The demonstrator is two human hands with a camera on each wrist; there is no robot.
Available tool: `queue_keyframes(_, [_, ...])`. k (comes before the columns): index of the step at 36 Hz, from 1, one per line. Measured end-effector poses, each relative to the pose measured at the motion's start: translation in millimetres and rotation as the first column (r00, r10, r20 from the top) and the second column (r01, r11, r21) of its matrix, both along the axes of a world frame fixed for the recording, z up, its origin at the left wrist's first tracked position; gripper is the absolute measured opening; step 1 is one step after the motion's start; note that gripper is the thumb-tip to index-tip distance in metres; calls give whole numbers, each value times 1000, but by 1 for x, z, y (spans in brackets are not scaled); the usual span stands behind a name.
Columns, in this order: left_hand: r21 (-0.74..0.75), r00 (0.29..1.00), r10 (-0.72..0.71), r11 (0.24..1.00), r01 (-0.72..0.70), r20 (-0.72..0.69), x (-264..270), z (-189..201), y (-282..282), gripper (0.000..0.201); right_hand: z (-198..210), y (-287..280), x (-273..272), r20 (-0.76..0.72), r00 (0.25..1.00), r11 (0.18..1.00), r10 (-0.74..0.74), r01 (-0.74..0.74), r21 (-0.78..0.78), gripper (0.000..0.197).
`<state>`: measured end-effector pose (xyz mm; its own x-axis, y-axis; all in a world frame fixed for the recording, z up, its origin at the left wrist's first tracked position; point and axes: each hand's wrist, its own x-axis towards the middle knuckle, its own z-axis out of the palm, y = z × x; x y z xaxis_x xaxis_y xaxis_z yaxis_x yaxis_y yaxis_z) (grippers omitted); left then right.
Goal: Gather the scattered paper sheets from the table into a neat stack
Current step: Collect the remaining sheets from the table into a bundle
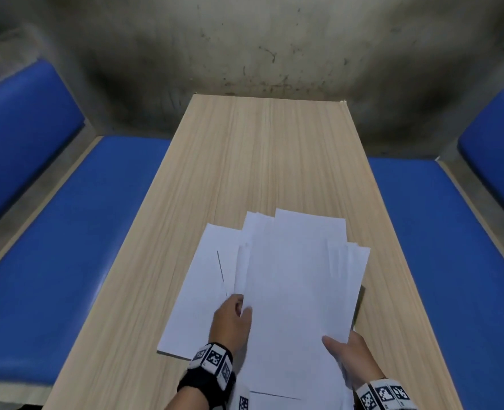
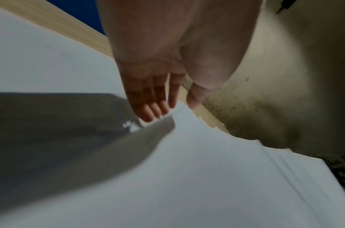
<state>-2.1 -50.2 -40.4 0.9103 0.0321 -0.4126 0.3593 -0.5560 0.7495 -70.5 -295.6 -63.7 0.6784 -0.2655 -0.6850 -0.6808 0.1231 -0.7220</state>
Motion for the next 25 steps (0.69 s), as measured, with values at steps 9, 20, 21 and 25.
queue_keyframes(9, [306, 971, 214, 936, -173, -105, 25, -14, 29, 50, 0, -37, -11, 26, 996, 994, -86, 87, -66, 29])
queue_keyframes(20, [145, 990, 130, 982, -122, -46, 25, -17, 25, 44, -22, -35, -16, -25, 991, 988, -128, 126, -92, 37])
queue_keyframes(21, [138, 992, 125, 983, -121, -18, 25, -19, 27, 44, -22, -34, -16, -27, 991, 987, -132, 129, -93, 36])
queue_keyframes(25, [50, 975, 218, 974, -220, 45, 23, -25, 38, 40, -21, -34, -15, -22, 991, 986, -132, 129, -104, 36])
